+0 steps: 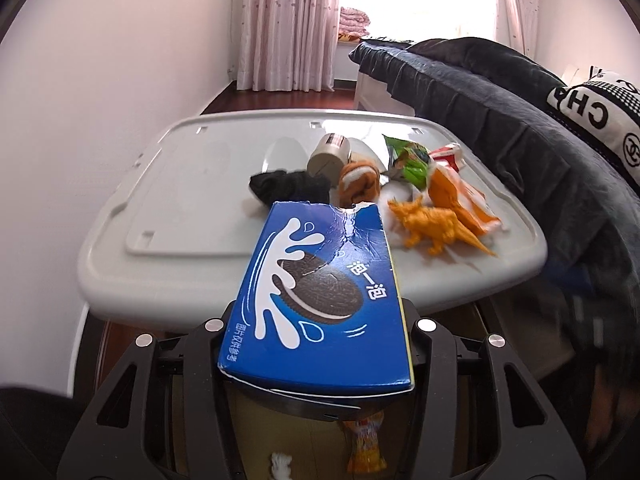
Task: Collect trash
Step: 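Grasp the blue Oreo box with the left tool while the right tool grasps the orange dinosaur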
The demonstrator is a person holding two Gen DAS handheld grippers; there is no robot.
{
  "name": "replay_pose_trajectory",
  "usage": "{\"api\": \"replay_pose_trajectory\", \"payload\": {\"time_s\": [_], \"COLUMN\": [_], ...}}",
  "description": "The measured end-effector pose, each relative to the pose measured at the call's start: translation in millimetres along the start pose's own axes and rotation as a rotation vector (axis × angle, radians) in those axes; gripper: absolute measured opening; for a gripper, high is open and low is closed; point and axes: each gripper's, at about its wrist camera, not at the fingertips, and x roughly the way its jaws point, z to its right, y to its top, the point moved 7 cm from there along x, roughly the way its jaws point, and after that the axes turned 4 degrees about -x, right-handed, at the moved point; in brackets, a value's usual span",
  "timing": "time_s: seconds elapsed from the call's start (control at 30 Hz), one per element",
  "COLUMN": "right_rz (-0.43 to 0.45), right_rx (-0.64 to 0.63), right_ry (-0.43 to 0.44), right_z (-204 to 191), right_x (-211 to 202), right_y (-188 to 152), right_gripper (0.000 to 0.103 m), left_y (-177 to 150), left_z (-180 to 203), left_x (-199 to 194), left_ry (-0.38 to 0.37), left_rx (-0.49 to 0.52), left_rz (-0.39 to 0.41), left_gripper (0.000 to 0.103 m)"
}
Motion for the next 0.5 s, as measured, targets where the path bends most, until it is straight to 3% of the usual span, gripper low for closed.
{"api": "replay_pose_trajectory", "payload": {"time_s": [0.17,0.5], "right_rz": [-0.080,-0.172], "right_rx": [-0.094,-0.318], "right_ry": [0.112,0.105], "right_z": [9.8,-4.4], "right_x": [37.5,98.6], "right_y": [41.8,69.4], "right_gripper": [0.083,0.077], "left_y": [-17.9,-23.0], "left_z": [3.5,-2.8], "left_x": [-3.0,10.6], "left_ry": [-0.005,0.000], "left_rx": [0.028,0.010], "left_rz": [-0.003,-0.024], "left_gripper": [0.048,0.048]}}
